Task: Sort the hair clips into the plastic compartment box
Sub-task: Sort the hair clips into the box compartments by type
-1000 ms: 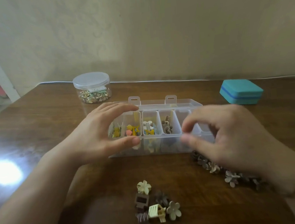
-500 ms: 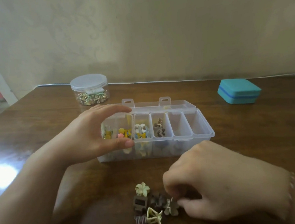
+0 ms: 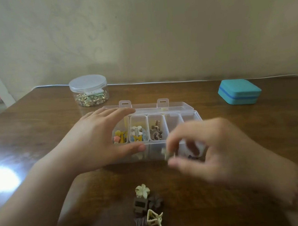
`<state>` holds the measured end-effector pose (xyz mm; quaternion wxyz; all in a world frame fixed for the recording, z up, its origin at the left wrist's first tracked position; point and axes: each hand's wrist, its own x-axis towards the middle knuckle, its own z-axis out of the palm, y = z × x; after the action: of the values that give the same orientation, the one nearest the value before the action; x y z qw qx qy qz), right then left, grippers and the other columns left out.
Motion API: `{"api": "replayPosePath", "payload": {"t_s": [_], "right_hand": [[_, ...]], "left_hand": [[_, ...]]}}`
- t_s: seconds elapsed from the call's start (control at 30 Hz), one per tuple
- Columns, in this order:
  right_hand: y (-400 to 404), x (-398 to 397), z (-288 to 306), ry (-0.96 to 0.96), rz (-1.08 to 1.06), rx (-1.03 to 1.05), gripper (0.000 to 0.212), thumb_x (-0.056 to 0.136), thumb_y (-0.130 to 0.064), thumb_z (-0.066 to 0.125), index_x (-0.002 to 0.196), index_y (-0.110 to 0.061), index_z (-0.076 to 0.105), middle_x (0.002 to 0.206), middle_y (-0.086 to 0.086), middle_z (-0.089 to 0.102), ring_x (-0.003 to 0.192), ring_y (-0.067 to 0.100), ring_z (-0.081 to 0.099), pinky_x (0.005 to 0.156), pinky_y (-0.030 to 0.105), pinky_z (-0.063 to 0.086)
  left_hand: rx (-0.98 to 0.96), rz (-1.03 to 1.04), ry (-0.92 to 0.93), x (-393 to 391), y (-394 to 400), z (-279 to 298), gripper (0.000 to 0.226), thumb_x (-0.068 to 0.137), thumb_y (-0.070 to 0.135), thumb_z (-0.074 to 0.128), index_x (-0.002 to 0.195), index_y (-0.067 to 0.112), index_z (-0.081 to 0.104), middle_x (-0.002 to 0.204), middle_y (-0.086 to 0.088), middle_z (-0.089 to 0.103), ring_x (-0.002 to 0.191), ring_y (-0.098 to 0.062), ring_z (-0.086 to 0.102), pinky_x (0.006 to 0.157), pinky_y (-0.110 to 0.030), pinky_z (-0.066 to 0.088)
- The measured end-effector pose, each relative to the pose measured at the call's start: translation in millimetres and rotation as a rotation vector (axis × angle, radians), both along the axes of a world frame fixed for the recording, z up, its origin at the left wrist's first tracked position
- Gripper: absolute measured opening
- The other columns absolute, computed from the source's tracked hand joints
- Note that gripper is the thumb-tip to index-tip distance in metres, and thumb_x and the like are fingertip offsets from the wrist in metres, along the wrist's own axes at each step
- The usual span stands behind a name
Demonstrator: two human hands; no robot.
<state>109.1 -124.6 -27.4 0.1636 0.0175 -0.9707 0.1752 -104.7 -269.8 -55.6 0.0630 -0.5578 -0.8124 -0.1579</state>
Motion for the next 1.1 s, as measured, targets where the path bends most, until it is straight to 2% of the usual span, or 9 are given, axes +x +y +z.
{"api": "replayPosePath", "payload": {"t_s": [0.07, 0.23, 0.37, 0.5, 0.63, 0.77, 0.87, 1.0, 1.1], "right_hand": [[9, -2, -3, 0.166, -0.176, -0.057, 0.019, 0.083, -0.049, 0.06, 0.094, -0.034, 0.062, 0.08, -0.02, 0.061, 0.063, 0.006, 0.057, 0.052, 0.014, 0.041], [18, -7, -15, 0.13, -0.344, 0.1, 0.031, 0.086, -0.058, 0.049, 0.101, -0.036, 0.065, 0.098, -0.019, 0.068, 0.078, -0.009, 0.056, 0.067, 0.018, 0.048], [2, -2, -7, 0.174, -0.071, 0.041, 0.019, 0.084, -0.039, 0.067, 0.098, -0.027, 0.069, 0.09, -0.021, 0.064, 0.068, -0.02, 0.048, 0.06, 0.002, 0.034], [-21, -3, -12, -0.259, 0.271, 0.277, 0.028, 0.085, -0.045, 0.06, 0.113, -0.042, 0.057, 0.112, -0.022, 0.059, 0.087, -0.001, 0.06, 0.069, 0.025, 0.051], [-23, -10, -18, -0.367, 0.345, 0.273, 0.033, 0.091, -0.045, 0.056, 0.123, -0.046, 0.049, 0.12, -0.02, 0.053, 0.094, 0.002, 0.059, 0.072, 0.03, 0.054], [-17, -8, -18, -0.313, 0.333, 0.28, 0.032, 0.09, -0.045, 0.055, 0.122, -0.046, 0.048, 0.116, -0.021, 0.056, 0.101, 0.001, 0.057, 0.078, 0.031, 0.053], [-5, -4, -9, -0.208, 0.226, 0.216, 0.026, 0.087, -0.04, 0.06, 0.113, -0.04, 0.057, 0.102, -0.021, 0.064, 0.092, -0.004, 0.059, 0.077, 0.022, 0.051], [13, -1, -2, 0.177, -0.013, -0.083, 0.016, 0.086, -0.038, 0.062, 0.101, -0.033, 0.065, 0.087, -0.027, 0.062, 0.068, 0.005, 0.059, 0.057, 0.011, 0.043], [21, -5, -10, 0.207, -0.217, 0.033, 0.022, 0.085, -0.044, 0.058, 0.1, -0.03, 0.067, 0.081, -0.027, 0.062, 0.067, -0.005, 0.056, 0.05, 0.009, 0.035]], "left_hand": [[-0.01, 0.002, -0.006, 0, -1, 2, 0.1, 0.059, 0.096, 0.035, 0.145, 0.044, 0.036, 0.149, 0.016, 0.045, 0.139, -0.01, 0.038, 0.111, -0.037, 0.033], [-0.011, 0.011, -0.02, 0, -1, 2, 0.101, 0.058, 0.097, 0.036, 0.145, 0.045, 0.036, 0.148, 0.015, 0.046, 0.138, -0.011, 0.038, 0.111, -0.04, 0.034], [0.012, 0.026, -0.033, -1, -1, 0, 0.102, 0.056, 0.097, 0.041, 0.144, 0.044, 0.039, 0.146, 0.014, 0.048, 0.136, -0.013, 0.042, 0.11, -0.042, 0.037], [0.006, 0.038, -0.03, 0, 0, 1, 0.103, 0.055, 0.096, 0.041, 0.144, 0.044, 0.038, 0.147, 0.014, 0.047, 0.136, -0.013, 0.041, 0.11, -0.039, 0.036], [-0.006, 0.029, -0.03, 0, -1, 1, 0.101, 0.057, 0.096, 0.04, 0.144, 0.046, 0.036, 0.149, 0.016, 0.045, 0.137, -0.012, 0.039, 0.109, -0.04, 0.035], [-0.012, 0.031, -0.038, -1, -1, 1, 0.102, 0.056, 0.097, 0.039, 0.145, 0.046, 0.035, 0.149, 0.016, 0.044, 0.138, -0.012, 0.038, 0.111, -0.042, 0.034], [-0.019, 0.022, -0.047, -1, -1, 1, 0.102, 0.056, 0.098, 0.037, 0.145, 0.048, 0.032, 0.15, 0.017, 0.043, 0.139, -0.011, 0.037, 0.112, -0.043, 0.034], [-0.022, 0.01, -0.035, -2, -1, 1, 0.1, 0.058, 0.098, 0.037, 0.145, 0.047, 0.032, 0.15, 0.018, 0.042, 0.14, -0.01, 0.035, 0.113, -0.04, 0.031], [-0.026, 0.01, -0.034, -2, -1, 1, 0.101, 0.058, 0.098, 0.036, 0.145, 0.047, 0.033, 0.15, 0.018, 0.042, 0.14, -0.01, 0.034, 0.113, -0.04, 0.03]]}}
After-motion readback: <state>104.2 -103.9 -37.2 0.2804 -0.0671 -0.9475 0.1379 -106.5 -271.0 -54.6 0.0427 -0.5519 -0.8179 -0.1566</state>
